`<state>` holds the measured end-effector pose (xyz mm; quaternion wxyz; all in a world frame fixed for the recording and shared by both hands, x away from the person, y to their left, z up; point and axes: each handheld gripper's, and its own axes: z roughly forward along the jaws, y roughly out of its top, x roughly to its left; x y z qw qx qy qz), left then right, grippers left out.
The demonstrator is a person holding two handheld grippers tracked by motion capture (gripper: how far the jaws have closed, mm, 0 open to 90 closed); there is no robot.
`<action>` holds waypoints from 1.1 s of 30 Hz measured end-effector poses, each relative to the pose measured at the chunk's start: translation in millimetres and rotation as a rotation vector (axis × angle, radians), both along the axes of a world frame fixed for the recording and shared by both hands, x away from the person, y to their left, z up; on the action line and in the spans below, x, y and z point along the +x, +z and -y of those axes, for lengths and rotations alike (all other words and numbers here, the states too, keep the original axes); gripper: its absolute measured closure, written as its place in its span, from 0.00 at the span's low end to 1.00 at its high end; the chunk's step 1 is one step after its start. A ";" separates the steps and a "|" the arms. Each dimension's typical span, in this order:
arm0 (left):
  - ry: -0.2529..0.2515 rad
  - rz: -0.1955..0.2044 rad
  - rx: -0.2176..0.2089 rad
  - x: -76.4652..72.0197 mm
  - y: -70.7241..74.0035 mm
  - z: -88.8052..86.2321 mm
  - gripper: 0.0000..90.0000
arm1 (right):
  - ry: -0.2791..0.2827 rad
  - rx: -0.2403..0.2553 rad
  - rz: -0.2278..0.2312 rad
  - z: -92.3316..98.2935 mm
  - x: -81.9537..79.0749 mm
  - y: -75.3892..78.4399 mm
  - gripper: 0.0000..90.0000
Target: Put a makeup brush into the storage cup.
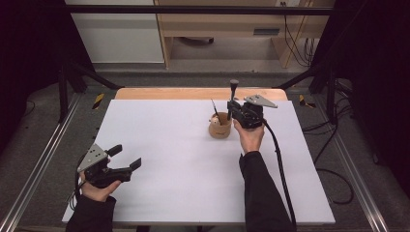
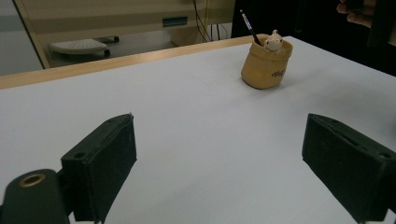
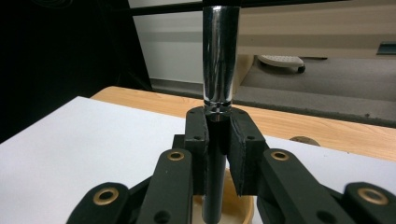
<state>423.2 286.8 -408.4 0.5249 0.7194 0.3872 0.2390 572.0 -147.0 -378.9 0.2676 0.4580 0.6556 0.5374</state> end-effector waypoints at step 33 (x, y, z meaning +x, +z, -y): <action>-0.011 0.011 -0.001 -0.6 1.5 1.9 0.10 | -0.017 -0.040 -0.077 -17.4 19.8 -35.6 0.88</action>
